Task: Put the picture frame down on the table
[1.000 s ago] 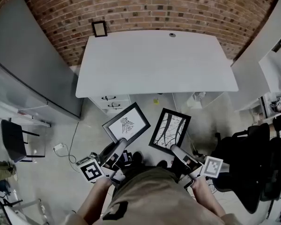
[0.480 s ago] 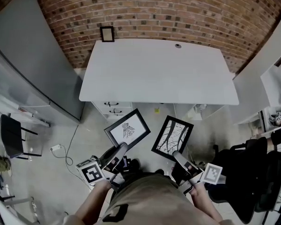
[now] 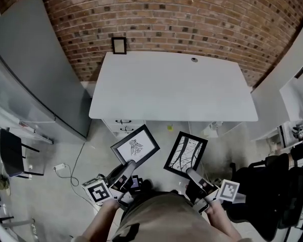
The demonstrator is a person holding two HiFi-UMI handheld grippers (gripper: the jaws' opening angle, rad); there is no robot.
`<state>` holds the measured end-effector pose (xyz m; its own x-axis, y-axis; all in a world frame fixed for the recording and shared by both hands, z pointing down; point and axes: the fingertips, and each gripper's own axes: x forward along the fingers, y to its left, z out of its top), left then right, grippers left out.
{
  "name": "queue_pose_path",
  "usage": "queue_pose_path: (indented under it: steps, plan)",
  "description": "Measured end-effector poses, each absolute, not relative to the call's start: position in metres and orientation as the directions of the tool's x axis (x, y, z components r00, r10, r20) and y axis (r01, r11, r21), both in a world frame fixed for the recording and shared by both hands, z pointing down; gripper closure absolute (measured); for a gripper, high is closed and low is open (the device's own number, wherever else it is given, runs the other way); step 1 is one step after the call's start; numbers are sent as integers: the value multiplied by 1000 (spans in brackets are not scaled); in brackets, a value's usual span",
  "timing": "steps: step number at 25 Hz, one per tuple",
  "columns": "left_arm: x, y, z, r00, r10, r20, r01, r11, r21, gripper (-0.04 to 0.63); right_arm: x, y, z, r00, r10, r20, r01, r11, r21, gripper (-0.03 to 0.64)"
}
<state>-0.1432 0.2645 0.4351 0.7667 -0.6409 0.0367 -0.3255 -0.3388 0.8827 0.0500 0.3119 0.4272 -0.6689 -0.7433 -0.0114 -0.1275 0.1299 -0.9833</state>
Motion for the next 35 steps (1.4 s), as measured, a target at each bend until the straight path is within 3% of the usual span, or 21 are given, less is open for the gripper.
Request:
queue_pose_path:
  steps: [12,35]
  plan:
    - [-191,246,437,772,-635,10,-298,-347,889,552,2,302,430,-668,-744,10,-136,110,-985,560]
    - [-154,200,429,750,-660,43,-336,-325,884,552,25,233,442,-715,-698,-25,-60,97,-993,560]
